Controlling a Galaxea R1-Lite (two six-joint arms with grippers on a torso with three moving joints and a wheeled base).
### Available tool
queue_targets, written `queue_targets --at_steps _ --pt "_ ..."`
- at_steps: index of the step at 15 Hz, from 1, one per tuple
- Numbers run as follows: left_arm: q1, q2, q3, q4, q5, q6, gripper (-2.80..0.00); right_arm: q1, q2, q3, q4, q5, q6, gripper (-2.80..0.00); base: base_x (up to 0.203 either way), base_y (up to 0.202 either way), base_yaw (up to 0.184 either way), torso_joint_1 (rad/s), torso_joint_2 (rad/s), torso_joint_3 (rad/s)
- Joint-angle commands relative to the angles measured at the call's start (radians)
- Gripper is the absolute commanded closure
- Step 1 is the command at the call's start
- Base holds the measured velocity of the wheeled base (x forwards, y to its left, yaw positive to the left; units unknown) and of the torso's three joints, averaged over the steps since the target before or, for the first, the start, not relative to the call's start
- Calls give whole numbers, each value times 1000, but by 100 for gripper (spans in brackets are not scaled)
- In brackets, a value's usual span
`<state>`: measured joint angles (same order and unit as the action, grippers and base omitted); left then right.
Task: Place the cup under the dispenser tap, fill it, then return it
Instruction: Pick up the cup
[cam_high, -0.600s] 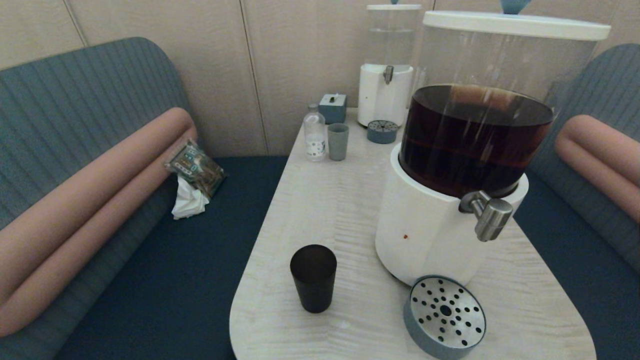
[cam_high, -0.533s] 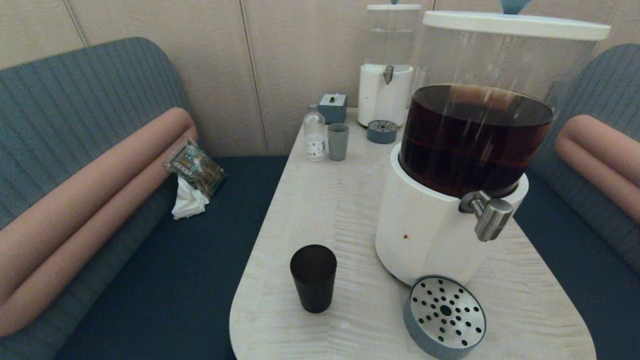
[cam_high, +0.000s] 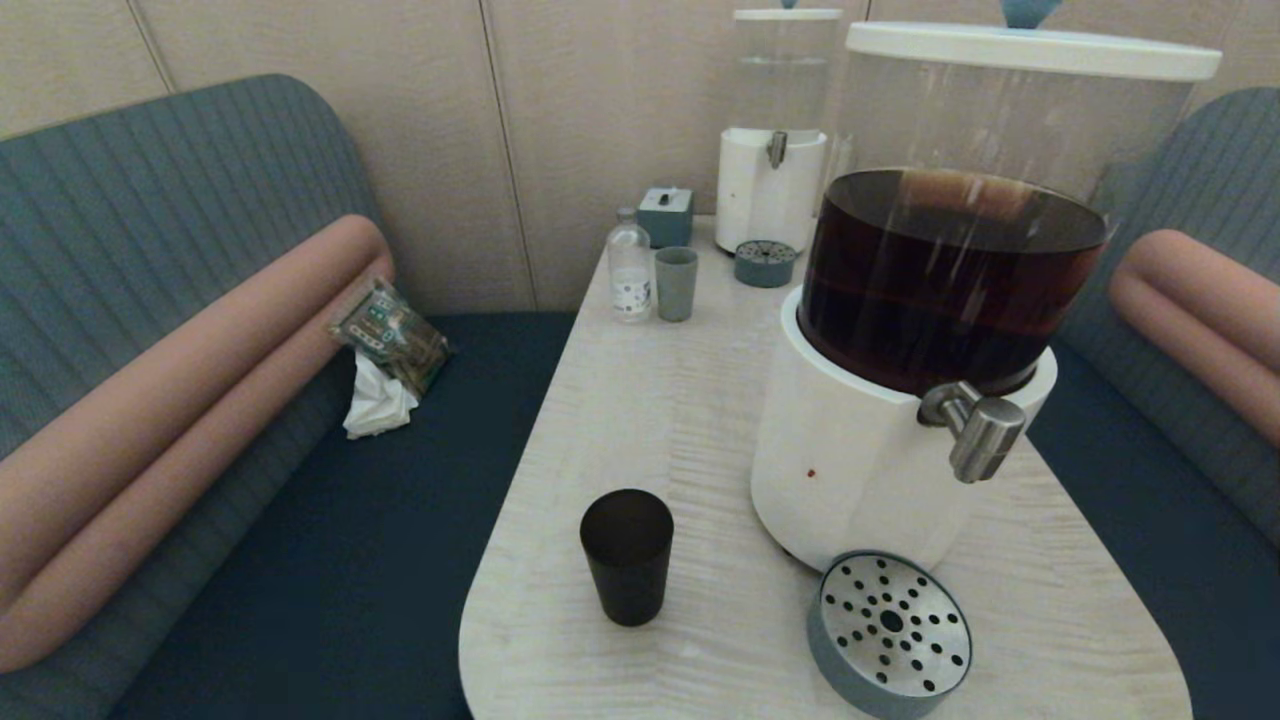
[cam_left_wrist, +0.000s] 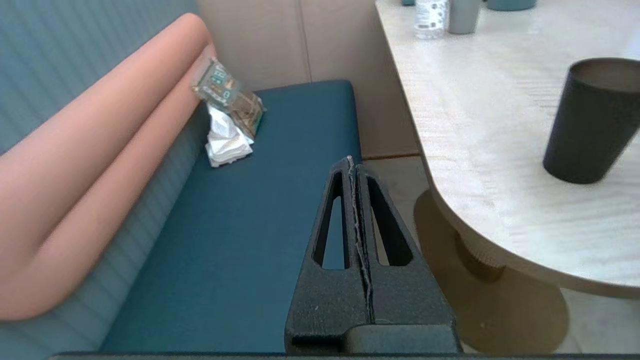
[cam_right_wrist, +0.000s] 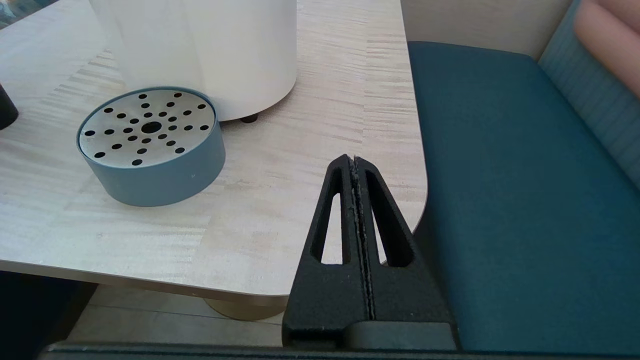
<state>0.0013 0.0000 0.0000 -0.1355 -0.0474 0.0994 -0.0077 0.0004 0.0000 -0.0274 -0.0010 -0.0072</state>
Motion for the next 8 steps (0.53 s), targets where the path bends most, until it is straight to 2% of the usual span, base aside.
queue_targets --at_steps 1,2,5,6,8 --pt "0 0 -1 6 -30 -5 0 0 0 9 0 -1 0 0 0 0 0 0 0 0" --pt "0 2 -64 30 -66 -13 0 0 0 9 -1 1 -4 0 0 0 0 0 0 0" --pt "0 45 -283 202 -177 -44 0 0 0 9 0 -1 1 0 0 0 0 0 0 0" --pt "0 78 -324 226 -240 -56 0 0 0 9 0 -1 0 0 0 0 0 0 0 0" --pt "0 150 -361 228 -314 -76 0 0 0 9 -2 -1 0 0 0 0 0 0 0 0"
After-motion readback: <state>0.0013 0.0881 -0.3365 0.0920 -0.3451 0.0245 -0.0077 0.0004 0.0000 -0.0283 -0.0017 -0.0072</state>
